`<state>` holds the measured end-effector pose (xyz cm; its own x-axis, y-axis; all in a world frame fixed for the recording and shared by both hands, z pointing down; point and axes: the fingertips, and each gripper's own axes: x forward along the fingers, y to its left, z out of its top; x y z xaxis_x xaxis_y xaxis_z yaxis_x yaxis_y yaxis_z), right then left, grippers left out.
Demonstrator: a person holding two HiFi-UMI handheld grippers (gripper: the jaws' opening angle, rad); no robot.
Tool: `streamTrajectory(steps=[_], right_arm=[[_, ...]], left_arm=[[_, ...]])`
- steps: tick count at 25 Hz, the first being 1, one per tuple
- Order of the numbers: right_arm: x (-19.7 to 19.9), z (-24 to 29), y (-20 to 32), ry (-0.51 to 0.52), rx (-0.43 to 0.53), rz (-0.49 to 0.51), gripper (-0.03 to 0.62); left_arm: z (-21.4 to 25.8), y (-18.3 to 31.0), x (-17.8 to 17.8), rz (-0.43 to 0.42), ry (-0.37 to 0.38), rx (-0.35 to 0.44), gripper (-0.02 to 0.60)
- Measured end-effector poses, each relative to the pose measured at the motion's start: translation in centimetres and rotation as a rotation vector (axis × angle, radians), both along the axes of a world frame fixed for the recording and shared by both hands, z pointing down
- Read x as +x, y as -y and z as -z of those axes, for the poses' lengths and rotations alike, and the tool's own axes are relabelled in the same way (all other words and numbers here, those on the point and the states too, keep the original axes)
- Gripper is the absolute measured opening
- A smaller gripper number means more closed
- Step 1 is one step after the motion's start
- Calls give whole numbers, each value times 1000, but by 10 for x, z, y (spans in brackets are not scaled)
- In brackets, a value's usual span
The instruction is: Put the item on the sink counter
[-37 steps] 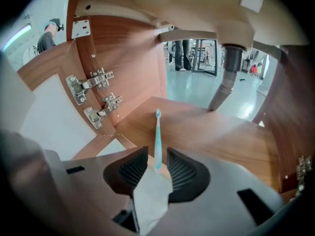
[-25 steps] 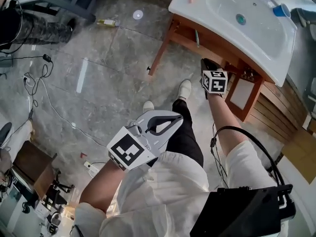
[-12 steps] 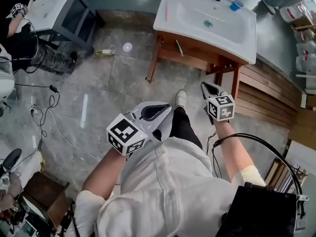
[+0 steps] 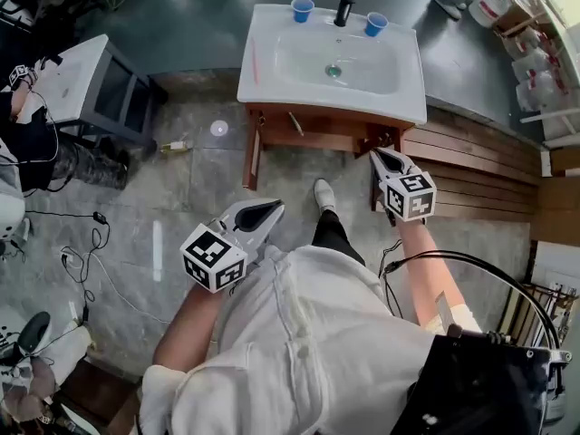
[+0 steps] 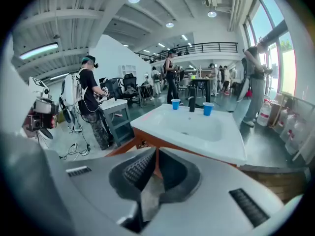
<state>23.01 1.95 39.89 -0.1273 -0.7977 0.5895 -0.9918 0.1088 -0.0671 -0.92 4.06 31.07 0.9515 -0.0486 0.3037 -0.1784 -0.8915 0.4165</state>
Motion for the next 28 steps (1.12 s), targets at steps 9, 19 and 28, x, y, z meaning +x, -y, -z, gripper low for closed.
streamTrajectory(steps=[9,19,28], right_arm=[[115,34,113,-120,55,151,9],[212,21,226,-275,38,319,84],[244,-12,318,-397,-10,474,94]], left_arm=[[21,69,98,85,49,51,5],[43,120,187,177,66,60,5],[36,149,199,286,132,45,5]])
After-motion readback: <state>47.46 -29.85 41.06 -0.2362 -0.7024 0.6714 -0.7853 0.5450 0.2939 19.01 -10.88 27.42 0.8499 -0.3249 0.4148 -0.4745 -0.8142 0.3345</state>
